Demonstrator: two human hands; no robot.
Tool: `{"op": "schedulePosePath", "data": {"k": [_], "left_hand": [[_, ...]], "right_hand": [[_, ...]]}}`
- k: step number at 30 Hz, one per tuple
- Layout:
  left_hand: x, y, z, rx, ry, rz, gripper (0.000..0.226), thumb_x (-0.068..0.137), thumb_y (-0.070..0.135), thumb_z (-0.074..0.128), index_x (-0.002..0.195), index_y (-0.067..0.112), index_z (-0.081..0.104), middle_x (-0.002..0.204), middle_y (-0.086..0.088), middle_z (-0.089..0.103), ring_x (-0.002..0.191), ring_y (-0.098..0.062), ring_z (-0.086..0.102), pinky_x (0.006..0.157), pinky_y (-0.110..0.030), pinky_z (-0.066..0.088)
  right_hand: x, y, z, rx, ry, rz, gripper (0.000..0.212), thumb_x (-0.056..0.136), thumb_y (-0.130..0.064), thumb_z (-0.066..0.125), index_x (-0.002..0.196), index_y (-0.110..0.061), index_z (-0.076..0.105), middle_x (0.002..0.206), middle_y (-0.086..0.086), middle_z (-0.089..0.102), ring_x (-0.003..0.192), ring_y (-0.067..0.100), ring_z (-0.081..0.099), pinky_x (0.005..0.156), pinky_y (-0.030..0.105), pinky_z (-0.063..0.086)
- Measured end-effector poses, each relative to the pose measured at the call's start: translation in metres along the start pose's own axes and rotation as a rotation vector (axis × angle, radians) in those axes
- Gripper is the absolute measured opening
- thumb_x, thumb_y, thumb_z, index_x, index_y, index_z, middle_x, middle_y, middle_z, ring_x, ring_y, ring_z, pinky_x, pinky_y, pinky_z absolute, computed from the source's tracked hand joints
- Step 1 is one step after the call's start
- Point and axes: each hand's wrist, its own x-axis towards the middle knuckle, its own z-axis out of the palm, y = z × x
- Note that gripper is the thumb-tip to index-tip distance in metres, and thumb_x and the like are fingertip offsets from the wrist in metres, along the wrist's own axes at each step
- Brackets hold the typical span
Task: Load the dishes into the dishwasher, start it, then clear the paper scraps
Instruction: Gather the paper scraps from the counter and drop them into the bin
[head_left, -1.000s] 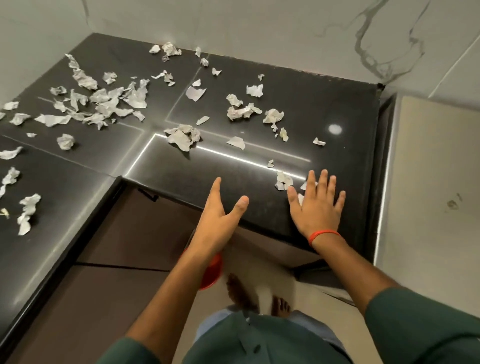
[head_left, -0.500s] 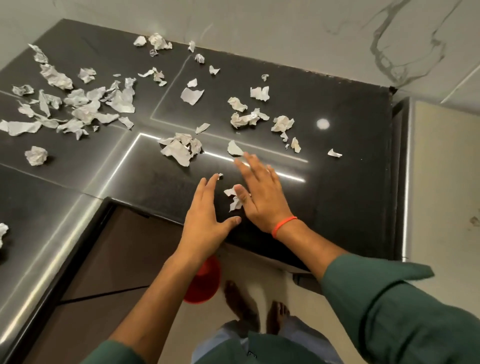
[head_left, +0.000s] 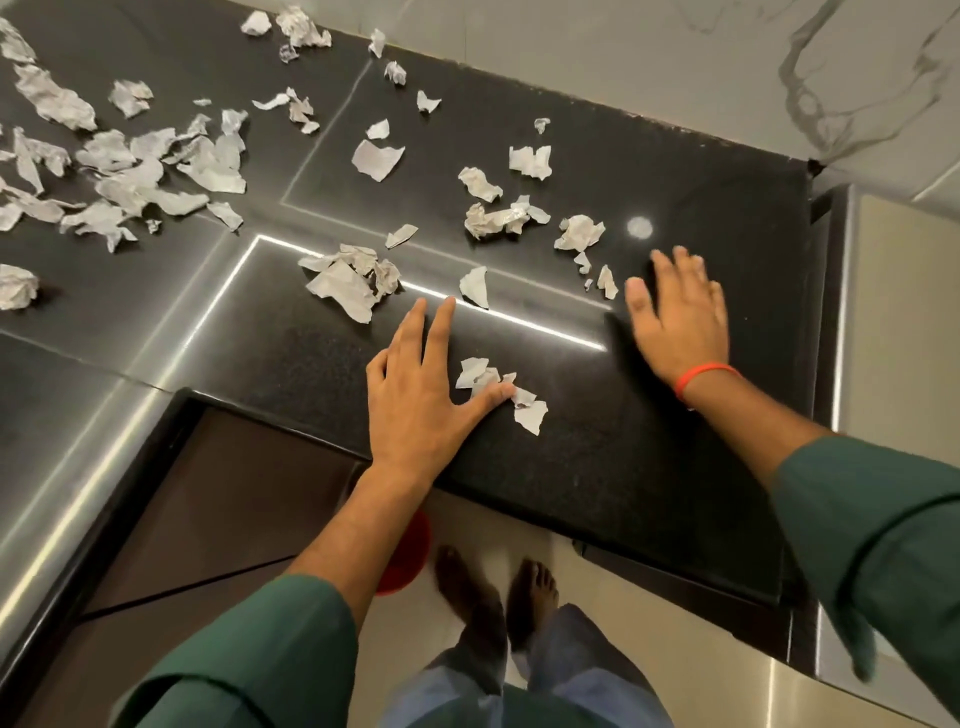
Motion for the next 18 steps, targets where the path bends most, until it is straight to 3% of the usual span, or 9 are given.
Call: {"op": "schedulePosePath", "data": {"k": [3,8,13,16,18], "left_hand": [[0.000,0.000,0.000,-0.013,0.007,0.017,0.088,0.090,0.077,0.044,0.160,0.032,0.015,0.166,-0.001,0.022,0.151,-0.014,0.025,0.116,-0.040,0.027],[0.000,0.000,0.002,-0.022,0.047,0.020,0.060,0.106,0.050,0.031,0.160,0.027,0.021,0.166,-0.004,0.023,0.150,-0.016,0.028,0.114,-0.042,0.031],[0.000,-0.001,0.001,-0.101,0.047,0.008,0.055,0.107,0.044,0.028,0.160,0.030,0.021,0.167,-0.004,0.021,0.146,-0.017,0.034,0.112,-0.040,0.032],[0.000,-0.001,-0.001,-0.164,0.066,-0.009,0.056,0.107,0.047,0.028,0.160,0.029,0.022,0.167,-0.002,0.020,0.142,-0.013,0.035,0.112,-0.037,0.029],[0.000,-0.001,-0.002,-0.171,0.060,-0.011,0.060,0.105,0.053,0.029,0.160,0.028,0.021,0.168,0.000,0.019,0.143,-0.012,0.034,0.112,-0.036,0.028]], "right_hand": [[-0.013,-0.049,0.012,0.035,-0.067,-0.193,0.074,0.095,-0.062,0.013,0.153,-0.022,0.035,0.164,0.004,0.023,0.153,0.023,0.014,0.123,0.045,0.009],[-0.054,-0.095,0.027,0.099,-0.211,-0.516,0.074,0.098,-0.064,0.017,0.154,-0.020,0.031,0.165,0.001,0.021,0.153,0.017,0.010,0.124,0.047,0.011],[-0.078,-0.077,0.012,0.281,-0.143,-0.411,0.084,0.090,-0.070,0.041,0.157,-0.024,0.020,0.166,0.000,0.014,0.153,0.013,0.010,0.123,0.048,0.014],[-0.105,-0.062,0.007,0.101,-0.154,-0.434,0.102,0.078,-0.075,0.057,0.158,-0.026,0.017,0.166,-0.001,0.011,0.152,0.017,0.013,0.123,0.046,0.016],[-0.112,-0.063,0.014,-0.053,-0.142,-0.452,0.102,0.079,-0.080,0.051,0.158,-0.027,0.015,0.166,0.001,0.008,0.153,0.019,0.010,0.124,0.045,0.014]]}}
